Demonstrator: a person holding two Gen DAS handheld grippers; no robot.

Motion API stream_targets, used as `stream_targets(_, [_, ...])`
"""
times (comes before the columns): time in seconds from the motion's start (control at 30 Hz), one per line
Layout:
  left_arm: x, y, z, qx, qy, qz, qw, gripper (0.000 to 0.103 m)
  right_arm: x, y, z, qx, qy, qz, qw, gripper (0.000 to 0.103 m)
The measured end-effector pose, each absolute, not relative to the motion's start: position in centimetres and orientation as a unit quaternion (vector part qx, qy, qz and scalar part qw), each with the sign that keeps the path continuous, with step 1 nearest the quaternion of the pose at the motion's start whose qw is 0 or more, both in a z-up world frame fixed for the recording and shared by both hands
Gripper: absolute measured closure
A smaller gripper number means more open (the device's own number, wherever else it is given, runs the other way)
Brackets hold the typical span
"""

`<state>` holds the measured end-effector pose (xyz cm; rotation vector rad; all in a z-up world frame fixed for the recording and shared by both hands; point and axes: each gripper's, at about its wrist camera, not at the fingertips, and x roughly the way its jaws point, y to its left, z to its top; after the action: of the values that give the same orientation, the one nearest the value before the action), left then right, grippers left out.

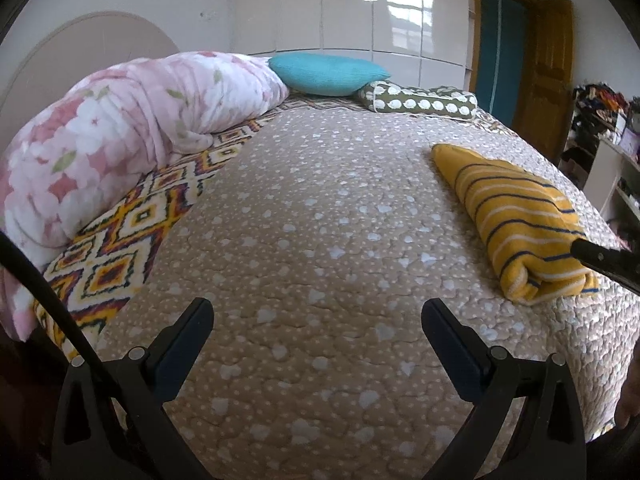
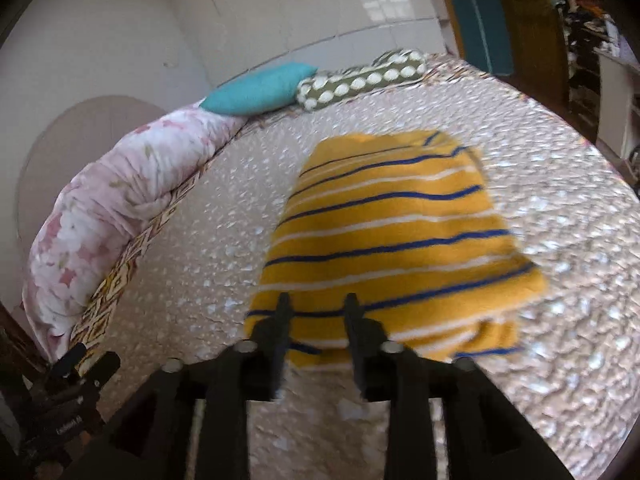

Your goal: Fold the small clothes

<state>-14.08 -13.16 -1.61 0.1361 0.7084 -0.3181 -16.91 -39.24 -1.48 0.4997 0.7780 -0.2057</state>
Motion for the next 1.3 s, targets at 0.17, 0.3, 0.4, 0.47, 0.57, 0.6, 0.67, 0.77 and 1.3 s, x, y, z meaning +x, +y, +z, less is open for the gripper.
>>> stream_targets(0.17, [-15.3, -15.9, -2.1, 0.090, 0.365, -0.181, 0.909, 0.000, -19.9, -39.8, -2.1, 0.237, 0.371, -0.123, 0.889, 0.064])
stream_targets(0.3, [-16.4, -18.2, -2.6, 0.119, 0.377, -0.197, 0.897, 0.000, -21.7, -41.1, -2.1, 0.239, 0.361, -0.139, 0.890, 0.060])
stream_targets(0.4, [-17.2, -19.5, -2.7, 0.135, 0.378, -0.202, 0.893, 0.000, -22.7, -42.0, -2.1, 0.248, 0.354, -0.147, 0.890, 0.059])
stream_targets(0.47, [-17.5, -20.2, -2.7, 0.145, 0.378, -0.203, 0.892, 0.000, -23.2, -42.5, -2.1, 0.252, 0.349, -0.152, 0.890, 0.058])
stream_targets(0.57, [-17.8, -21.0, -2.9, 0.160, 0.381, -0.202, 0.888, 0.000, -23.8, -43.2, -2.0, 0.252, 0.343, -0.160, 0.891, 0.058])
stream_targets(0.6, [-17.9, -21.3, -3.0, 0.164, 0.383, -0.202, 0.887, 0.000, -23.7, -43.5, -1.9, 0.252, 0.342, -0.160, 0.891, 0.058])
stream_targets(0.67, [-17.9, -21.4, -3.1, 0.165, 0.386, -0.204, 0.884, 0.000, -23.7, -43.8, -1.7, 0.253, 0.339, -0.163, 0.892, 0.058])
stream_targets(0.77, [-17.8, -21.3, -3.2, 0.165, 0.390, -0.205, 0.882, 0.000, -23.6, -44.3, -1.5, 0.256, 0.334, -0.167, 0.892, 0.058])
stream_targets(1.3, [-17.1, -20.5, -3.8, 0.156, 0.410, -0.199, 0.877, 0.000, -19.4, -44.9, -3.1, 0.225, 0.354, -0.173, 0.891, 0.058])
